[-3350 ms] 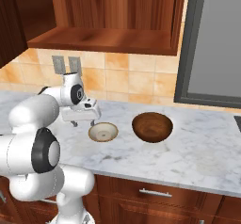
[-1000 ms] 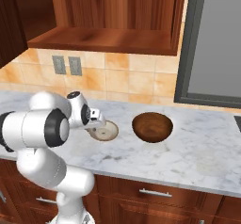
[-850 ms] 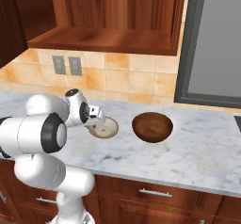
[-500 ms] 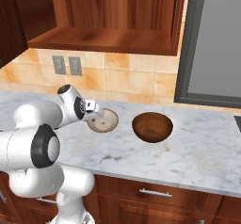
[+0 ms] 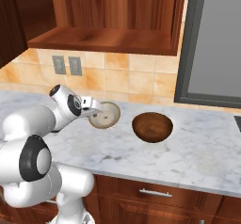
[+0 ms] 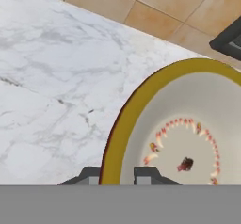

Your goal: Pick up the bowls on the counter and stack them on top of one another in the open cabinet. Place the smaller bowl on top of the larger bowl.

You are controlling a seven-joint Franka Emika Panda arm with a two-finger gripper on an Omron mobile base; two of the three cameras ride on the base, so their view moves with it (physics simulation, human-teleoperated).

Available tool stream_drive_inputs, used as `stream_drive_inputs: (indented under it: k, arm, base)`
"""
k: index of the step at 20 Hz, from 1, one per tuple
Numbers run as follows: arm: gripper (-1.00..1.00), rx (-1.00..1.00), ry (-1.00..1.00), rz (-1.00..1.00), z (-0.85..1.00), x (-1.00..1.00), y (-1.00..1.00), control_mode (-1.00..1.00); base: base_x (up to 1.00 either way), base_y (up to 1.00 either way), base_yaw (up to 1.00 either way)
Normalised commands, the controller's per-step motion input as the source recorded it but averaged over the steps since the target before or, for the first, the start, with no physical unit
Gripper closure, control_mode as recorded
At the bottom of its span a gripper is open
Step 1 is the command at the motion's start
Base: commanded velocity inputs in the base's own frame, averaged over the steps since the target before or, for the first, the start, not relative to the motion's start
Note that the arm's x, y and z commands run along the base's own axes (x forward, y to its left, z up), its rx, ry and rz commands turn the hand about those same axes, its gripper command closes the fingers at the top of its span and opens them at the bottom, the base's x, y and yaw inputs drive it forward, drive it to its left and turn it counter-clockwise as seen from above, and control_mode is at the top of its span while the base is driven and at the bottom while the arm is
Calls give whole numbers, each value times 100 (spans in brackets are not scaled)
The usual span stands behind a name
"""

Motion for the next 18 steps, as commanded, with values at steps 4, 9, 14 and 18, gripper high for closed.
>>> stream_drive_inputs:
  k: [4, 9, 14, 18]
  arm:
    - [100, -2, -4, -5, 25, 0, -2, -100]
    - [100, 0, -1, 0, 0, 1, 0, -100]
    - [100, 0, -2, -1, 0, 10, -25, -100]
    - [100, 0, -1, -5, 5, 17, -25, -100]
  base:
    - [0, 0, 0]
    - [0, 0, 0]
    - [0, 0, 0]
    - [0, 0, 0]
